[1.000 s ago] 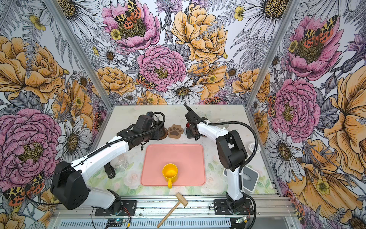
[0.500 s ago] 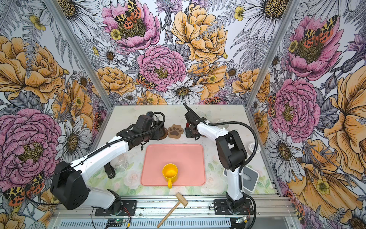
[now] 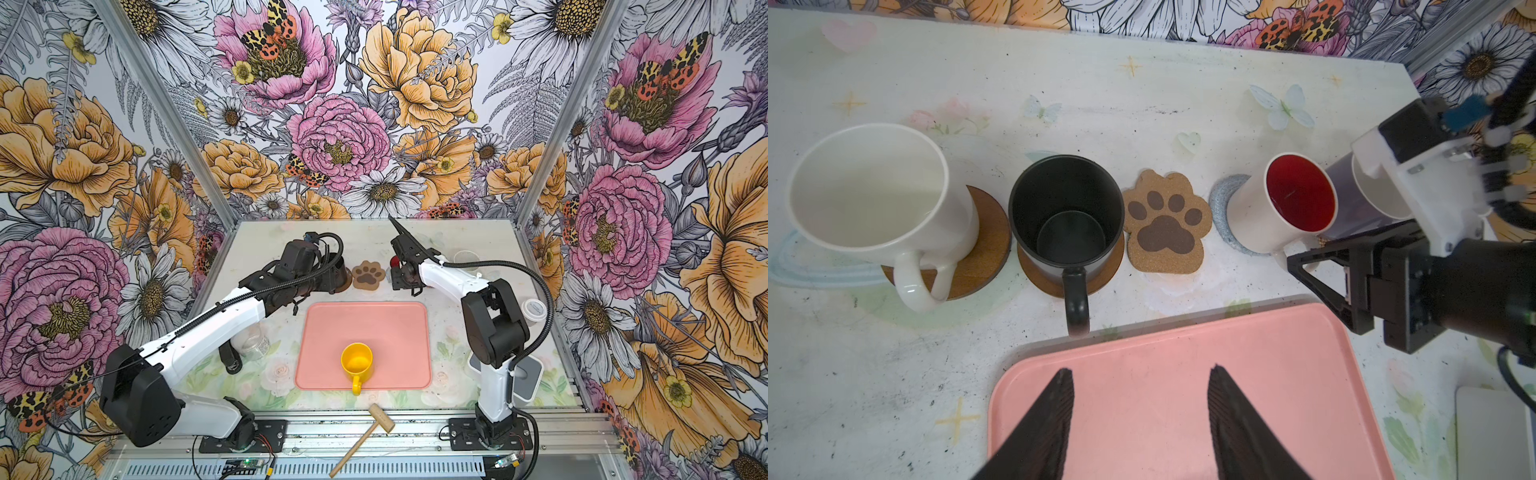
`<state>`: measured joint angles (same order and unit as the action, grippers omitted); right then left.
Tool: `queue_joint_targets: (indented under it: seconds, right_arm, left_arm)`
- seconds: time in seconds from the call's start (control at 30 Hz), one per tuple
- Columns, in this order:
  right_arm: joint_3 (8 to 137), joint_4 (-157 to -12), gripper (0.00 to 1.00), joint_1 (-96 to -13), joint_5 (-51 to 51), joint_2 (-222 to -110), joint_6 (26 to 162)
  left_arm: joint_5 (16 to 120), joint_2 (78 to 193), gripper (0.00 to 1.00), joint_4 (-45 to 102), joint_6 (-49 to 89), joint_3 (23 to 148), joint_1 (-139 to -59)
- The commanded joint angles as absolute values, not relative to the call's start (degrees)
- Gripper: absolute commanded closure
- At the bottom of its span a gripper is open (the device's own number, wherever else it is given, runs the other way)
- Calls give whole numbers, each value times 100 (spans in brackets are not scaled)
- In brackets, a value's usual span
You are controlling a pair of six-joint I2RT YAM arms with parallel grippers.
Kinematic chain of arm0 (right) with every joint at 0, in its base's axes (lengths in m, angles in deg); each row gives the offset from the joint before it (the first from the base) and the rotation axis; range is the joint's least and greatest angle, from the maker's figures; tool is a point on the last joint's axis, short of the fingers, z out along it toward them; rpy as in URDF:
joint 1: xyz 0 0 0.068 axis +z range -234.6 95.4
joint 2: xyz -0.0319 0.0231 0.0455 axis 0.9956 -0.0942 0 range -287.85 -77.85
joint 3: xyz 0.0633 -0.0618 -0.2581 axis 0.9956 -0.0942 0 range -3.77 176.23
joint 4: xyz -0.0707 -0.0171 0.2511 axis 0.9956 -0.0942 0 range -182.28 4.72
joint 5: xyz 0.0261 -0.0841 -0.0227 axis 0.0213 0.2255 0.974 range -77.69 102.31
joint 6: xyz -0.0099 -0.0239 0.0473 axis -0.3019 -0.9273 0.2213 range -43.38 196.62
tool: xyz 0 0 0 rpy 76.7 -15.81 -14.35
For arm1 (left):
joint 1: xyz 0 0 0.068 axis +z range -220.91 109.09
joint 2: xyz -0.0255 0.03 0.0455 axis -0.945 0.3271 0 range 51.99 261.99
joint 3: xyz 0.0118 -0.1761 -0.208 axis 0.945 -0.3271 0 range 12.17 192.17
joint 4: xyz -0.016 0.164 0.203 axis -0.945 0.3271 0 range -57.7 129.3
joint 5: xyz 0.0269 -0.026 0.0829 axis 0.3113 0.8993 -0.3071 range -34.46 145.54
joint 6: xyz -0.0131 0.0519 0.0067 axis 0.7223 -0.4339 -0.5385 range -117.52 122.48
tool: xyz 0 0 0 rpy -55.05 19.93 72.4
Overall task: Place cups on coasters
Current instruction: Place the cup on the coaster, then pick up the cup from the tray.
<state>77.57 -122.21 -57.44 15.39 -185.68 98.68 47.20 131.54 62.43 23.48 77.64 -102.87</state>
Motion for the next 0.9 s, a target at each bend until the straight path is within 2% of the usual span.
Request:
queue_joint_targets:
  seconds: [0.0, 0.27, 0.47, 0.67, 0.87]
  right_arm:
    - [7644, -12114, 39, -5646, 1732, -18130, 9975]
    - [7786, -12023, 36, -5511, 2226, -17650, 10244]
    - [7863, -11606, 33, -5502, 2465, -17310, 10639]
    - [7184, -10560, 33, -5487, 2565, -16833, 11110]
    - [6743, -10404, 33, -5479, 2734, -16717, 11182]
  left_arm:
    - [4900, 12913, 46, 6158, 2291, 7841, -10287]
    - [5000, 12638, 45, 6462, 2185, 7759, -10519]
    - [4812, 12410, 41, 7104, 2000, 7877, -10939]
    - [4746, 12216, 37, 7563, 2012, 7874, -11303]
    - [4813, 12056, 31, 8043, 2217, 7839, -11668]
